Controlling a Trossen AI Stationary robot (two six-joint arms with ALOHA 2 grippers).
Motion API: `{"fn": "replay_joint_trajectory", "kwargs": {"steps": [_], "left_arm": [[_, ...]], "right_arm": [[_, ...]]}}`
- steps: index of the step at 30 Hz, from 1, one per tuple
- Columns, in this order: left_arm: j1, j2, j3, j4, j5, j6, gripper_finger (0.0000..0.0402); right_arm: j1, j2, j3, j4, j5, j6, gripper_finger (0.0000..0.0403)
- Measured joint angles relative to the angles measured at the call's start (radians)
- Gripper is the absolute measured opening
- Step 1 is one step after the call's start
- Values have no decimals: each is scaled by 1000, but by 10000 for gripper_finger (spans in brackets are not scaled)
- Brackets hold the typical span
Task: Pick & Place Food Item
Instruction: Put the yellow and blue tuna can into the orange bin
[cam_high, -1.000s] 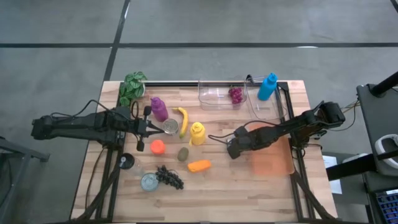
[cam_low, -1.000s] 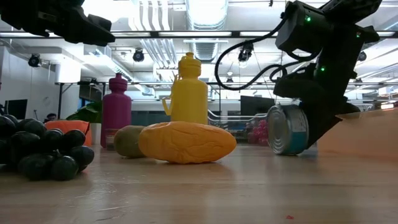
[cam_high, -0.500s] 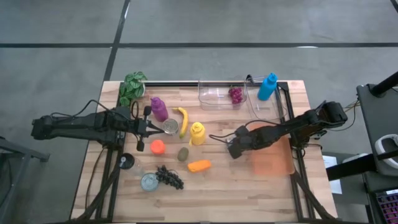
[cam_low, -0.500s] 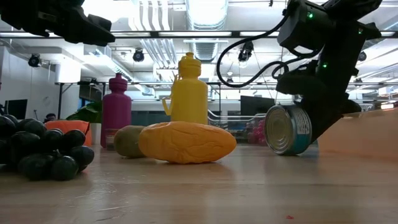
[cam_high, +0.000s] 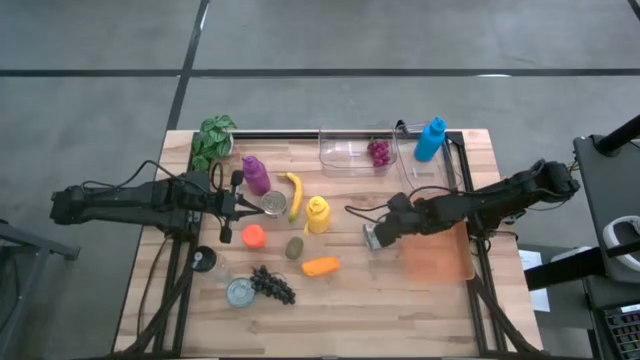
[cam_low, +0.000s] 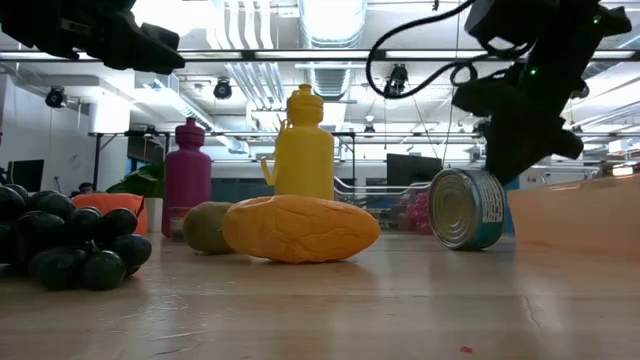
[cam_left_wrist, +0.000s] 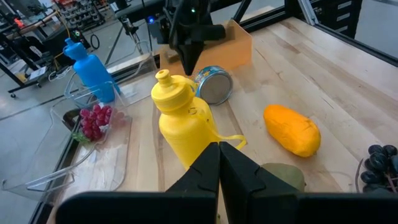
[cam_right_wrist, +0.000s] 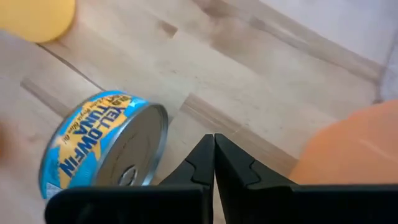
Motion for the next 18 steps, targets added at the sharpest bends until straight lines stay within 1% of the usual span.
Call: {"fn": "replay_joint_trajectory", "kwargs": {"steps": [9, 13, 18], "left_arm": [[0, 0, 0, 0, 0, 0, 10], [0, 0, 0, 0, 0, -1, 10], [0, 0, 0, 0, 0, -1, 10]], "right_arm": [[29, -50, 8, -12, 19, -25, 8], [53, -36, 66, -54, 23, -29, 8], [88, 8, 181, -207, 57, -8, 8]]}}
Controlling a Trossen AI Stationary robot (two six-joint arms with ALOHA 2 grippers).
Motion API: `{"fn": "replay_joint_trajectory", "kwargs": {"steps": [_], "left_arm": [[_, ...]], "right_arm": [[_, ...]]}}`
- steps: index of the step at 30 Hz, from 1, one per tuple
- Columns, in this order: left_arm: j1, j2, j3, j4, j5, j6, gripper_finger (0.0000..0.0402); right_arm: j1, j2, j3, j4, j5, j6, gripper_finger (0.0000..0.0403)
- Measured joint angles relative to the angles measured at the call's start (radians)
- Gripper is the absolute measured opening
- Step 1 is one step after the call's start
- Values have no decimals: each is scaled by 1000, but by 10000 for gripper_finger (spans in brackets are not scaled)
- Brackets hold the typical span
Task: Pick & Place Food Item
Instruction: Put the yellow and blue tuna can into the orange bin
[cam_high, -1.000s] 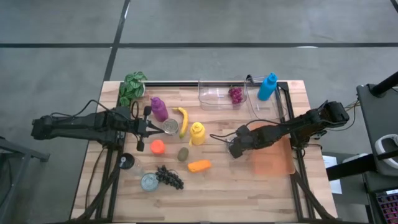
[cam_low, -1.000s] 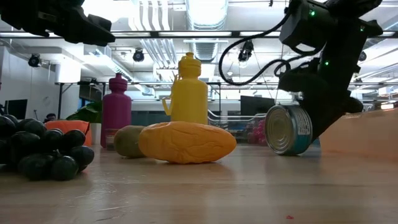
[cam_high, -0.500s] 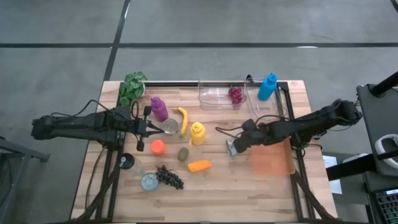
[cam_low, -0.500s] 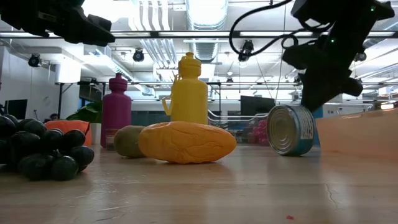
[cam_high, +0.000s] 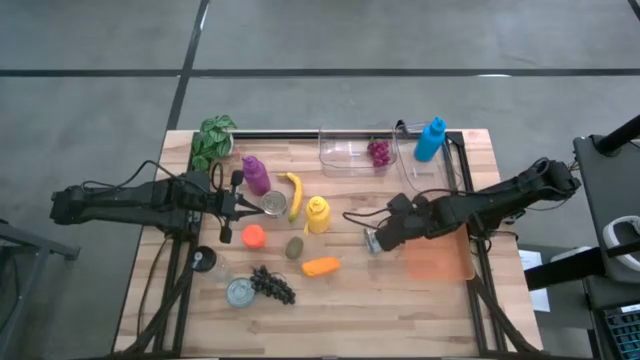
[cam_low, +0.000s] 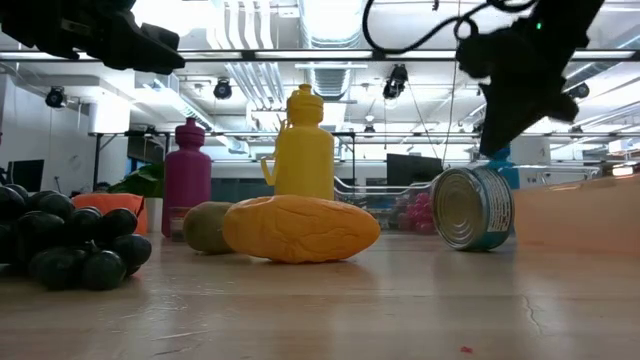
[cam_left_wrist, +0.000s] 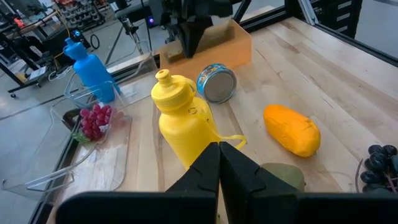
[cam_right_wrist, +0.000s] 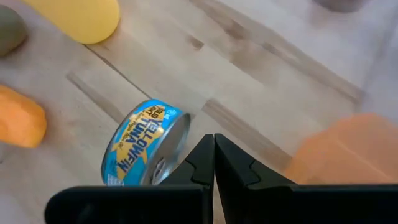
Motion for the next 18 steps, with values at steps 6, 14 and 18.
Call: {"fn": "replay_joint_trajectory", "kwargs": {"steps": [6, 14, 18], "left_arm": [[0, 0, 0, 0, 0, -1, 10], [0, 0, 0, 1, 0, -2, 10], [0, 0, 0, 2, 0, -6, 10]], "right_arm": [[67, 91, 175, -234, 48, 106, 8], [166, 249, 363, -466, 74, 263, 8], [188, 312, 421, -531, 77, 312, 8]]}}
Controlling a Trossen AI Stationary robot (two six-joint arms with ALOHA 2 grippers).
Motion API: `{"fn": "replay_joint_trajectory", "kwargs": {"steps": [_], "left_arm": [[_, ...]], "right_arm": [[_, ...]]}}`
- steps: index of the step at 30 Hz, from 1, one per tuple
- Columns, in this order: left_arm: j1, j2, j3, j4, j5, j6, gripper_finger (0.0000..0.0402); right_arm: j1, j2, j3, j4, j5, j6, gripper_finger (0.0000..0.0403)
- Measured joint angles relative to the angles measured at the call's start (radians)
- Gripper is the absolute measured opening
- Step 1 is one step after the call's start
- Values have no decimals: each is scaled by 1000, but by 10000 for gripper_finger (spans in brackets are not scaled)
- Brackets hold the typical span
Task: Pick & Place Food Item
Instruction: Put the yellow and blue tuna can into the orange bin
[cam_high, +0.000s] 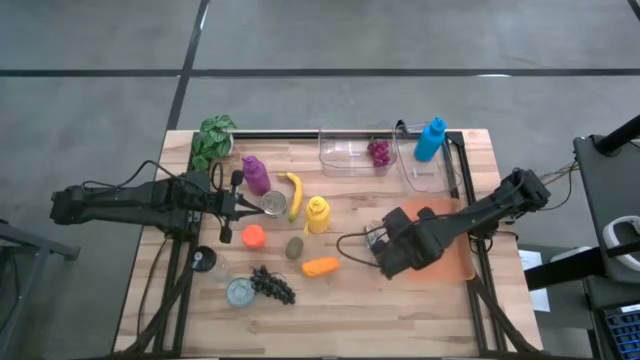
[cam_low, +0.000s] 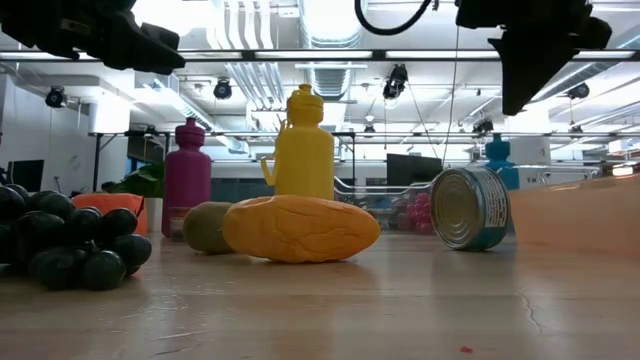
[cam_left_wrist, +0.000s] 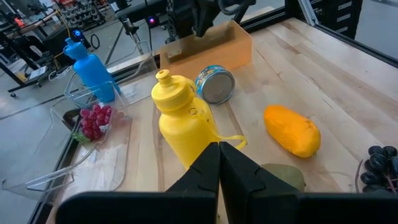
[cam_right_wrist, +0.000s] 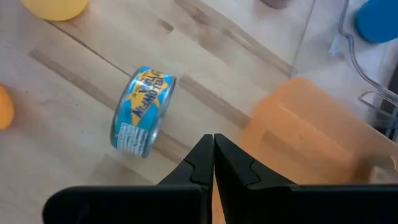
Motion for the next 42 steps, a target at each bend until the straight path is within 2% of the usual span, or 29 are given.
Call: {"fn": "replay_joint_trajectory", "kwargs": {"steps": [9, 21, 35, 42], "left_arm": [[0, 0, 0, 1, 0, -61, 10], [0, 0, 0, 1, 0, -69, 10], [0, 0, 0, 0, 0, -72, 10], [0, 0, 0, 0, 0, -72, 10]], "right_arm": [[9, 60, 71, 9, 1, -41, 8], [7, 53, 98, 16, -8, -62, 18], [1, 53, 97, 38, -10, -68, 154], [2, 53, 97, 41, -11, -63, 205]]}}
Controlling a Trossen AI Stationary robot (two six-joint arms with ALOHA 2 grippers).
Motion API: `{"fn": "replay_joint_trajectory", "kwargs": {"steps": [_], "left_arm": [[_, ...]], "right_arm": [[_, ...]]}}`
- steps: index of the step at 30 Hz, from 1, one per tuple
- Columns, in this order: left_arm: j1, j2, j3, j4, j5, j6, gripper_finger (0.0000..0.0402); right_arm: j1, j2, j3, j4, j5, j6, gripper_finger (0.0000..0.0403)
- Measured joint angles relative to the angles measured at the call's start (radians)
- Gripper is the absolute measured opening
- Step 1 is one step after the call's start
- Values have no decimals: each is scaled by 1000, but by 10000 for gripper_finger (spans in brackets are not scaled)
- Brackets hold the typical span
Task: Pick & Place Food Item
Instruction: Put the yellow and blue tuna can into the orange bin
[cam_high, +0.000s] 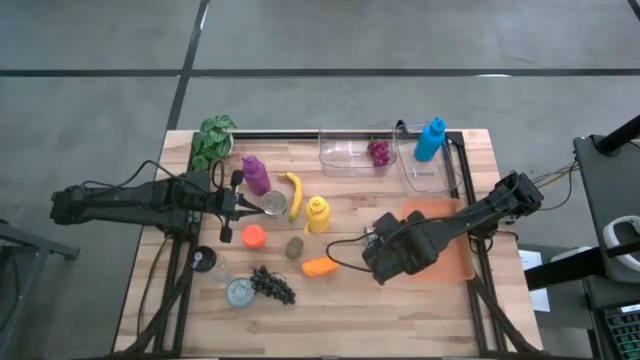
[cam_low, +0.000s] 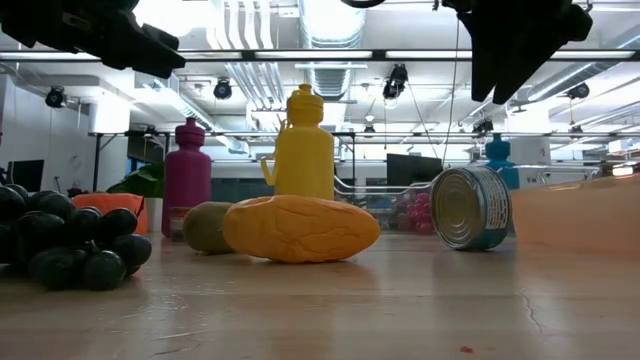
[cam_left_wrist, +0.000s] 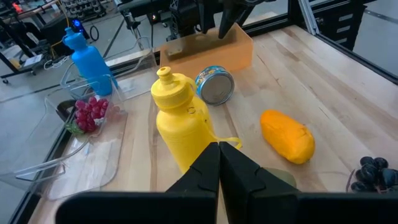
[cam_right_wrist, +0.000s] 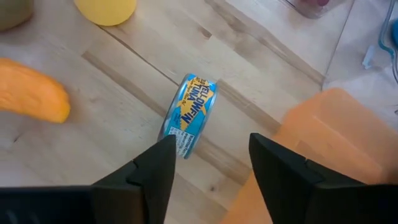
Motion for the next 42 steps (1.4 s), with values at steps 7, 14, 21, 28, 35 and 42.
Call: {"fn": "replay_joint_trajectory", "kwargs": {"steps": [7, 14, 21, 28, 35, 42], "left_arm": [[0, 0, 0, -1, 0, 0, 10], [0, 0, 0, -1, 0, 1, 10], [0, 0, 0, -2, 0, 3, 10], [0, 0, 0, -3, 0, 3, 10], [0, 0, 0, -3, 0, 2, 10], [0, 0, 0, -8, 0, 1, 10]], "right_arm": [[1, 0, -1, 12, 0, -15, 229], [1, 0, -2, 57, 0, -47, 239], [-7, 0, -6, 80, 1, 9, 249], [-13, 0, -23, 80, 3, 47, 264], [-13, 0, -23, 71, 0, 49, 272], [-13, 0, -24, 69, 1, 90, 289]]}}
